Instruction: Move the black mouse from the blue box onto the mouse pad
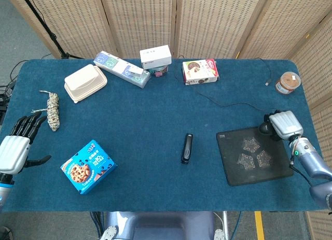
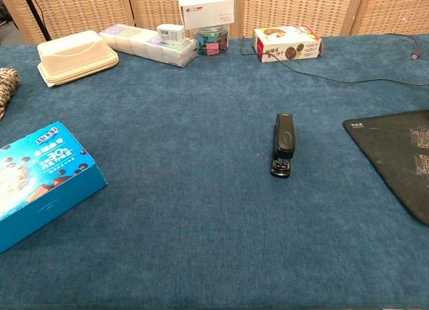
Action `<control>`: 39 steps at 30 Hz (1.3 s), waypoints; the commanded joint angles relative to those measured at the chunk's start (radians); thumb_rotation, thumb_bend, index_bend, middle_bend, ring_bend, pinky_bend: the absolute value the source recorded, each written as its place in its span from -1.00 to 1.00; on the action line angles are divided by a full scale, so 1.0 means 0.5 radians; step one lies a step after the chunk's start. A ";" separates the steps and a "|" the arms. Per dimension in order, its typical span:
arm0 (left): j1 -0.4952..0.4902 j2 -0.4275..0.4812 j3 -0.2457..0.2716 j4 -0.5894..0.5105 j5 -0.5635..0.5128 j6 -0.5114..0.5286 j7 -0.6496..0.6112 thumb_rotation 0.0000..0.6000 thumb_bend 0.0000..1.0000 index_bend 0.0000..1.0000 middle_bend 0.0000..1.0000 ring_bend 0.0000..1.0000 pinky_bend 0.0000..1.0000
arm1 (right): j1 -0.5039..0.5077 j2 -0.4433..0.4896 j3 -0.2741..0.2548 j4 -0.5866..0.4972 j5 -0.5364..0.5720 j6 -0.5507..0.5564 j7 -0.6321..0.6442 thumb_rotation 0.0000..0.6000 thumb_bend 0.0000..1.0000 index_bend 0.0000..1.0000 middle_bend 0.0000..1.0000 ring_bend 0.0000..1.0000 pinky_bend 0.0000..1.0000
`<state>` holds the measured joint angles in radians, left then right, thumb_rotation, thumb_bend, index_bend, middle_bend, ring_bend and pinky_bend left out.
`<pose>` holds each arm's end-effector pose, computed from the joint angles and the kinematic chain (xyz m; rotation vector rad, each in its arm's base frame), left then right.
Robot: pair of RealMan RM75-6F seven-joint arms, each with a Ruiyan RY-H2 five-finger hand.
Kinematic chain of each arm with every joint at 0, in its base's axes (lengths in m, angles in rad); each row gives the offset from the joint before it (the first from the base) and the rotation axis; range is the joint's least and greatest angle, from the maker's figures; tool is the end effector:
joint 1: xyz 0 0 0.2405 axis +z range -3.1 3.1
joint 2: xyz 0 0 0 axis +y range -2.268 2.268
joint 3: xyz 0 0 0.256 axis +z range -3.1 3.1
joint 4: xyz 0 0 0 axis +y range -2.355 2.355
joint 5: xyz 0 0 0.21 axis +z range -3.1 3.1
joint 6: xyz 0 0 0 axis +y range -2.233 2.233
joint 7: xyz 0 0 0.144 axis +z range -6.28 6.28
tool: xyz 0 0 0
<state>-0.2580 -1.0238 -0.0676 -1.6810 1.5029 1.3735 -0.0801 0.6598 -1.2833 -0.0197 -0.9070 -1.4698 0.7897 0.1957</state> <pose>-0.2722 0.2338 0.1704 -1.5235 -0.9014 -1.0181 -0.3400 -0.3865 0.1388 1.8211 -0.7431 0.4236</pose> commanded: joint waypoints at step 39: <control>-0.001 -0.016 -0.016 -0.010 -0.044 -0.028 0.053 1.00 -0.87 -1.00 -1.00 -1.00 -1.00 | -0.005 -0.416 -0.189 0.785 -0.258 -0.048 0.623 1.00 0.10 -0.14 -0.24 -0.61 -0.29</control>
<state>-0.2587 -1.0319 -0.0755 -1.6857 1.4806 1.3592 -0.0538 0.6577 -1.4908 -0.1135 -0.5151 -1.5982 0.7662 0.5069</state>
